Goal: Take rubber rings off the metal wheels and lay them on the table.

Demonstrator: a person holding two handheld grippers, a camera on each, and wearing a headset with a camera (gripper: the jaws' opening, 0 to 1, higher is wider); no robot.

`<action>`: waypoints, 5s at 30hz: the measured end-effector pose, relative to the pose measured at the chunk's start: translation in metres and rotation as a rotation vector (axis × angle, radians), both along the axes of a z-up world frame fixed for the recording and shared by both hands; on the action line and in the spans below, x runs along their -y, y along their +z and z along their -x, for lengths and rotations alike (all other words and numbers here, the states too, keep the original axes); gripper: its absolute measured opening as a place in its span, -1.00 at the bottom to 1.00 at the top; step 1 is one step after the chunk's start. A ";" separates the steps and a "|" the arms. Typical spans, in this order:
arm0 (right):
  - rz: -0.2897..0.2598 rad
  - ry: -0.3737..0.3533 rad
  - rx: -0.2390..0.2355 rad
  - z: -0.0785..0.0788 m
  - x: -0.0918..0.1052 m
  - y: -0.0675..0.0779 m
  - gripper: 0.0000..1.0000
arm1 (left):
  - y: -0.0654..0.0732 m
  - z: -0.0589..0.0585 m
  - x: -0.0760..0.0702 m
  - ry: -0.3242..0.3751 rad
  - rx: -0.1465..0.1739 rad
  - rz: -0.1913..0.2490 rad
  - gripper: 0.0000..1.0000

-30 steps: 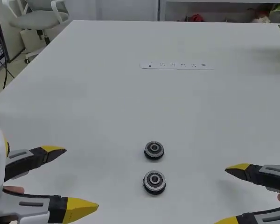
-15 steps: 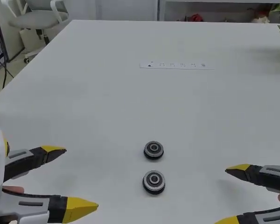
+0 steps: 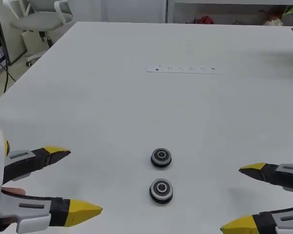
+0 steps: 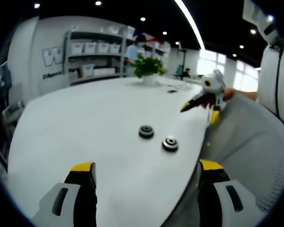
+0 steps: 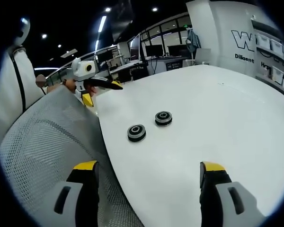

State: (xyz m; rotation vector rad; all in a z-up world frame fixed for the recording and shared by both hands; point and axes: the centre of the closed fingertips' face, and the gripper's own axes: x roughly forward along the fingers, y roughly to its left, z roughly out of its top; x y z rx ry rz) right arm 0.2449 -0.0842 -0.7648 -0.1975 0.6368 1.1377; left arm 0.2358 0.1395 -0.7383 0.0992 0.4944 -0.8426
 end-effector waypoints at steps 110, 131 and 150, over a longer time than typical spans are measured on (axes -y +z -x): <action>0.047 0.286 0.053 -0.004 -0.100 -0.038 -0.40 | -0.040 -0.017 0.128 -0.415 -0.016 -0.008 -0.37; 0.052 0.256 0.050 -0.009 -0.102 -0.044 -0.44 | -0.053 -0.019 0.127 -0.406 0.000 -0.069 -0.63; 0.052 0.269 0.075 -0.009 -0.101 -0.044 -0.56 | -0.055 -0.025 0.130 -0.415 0.055 -0.050 -0.71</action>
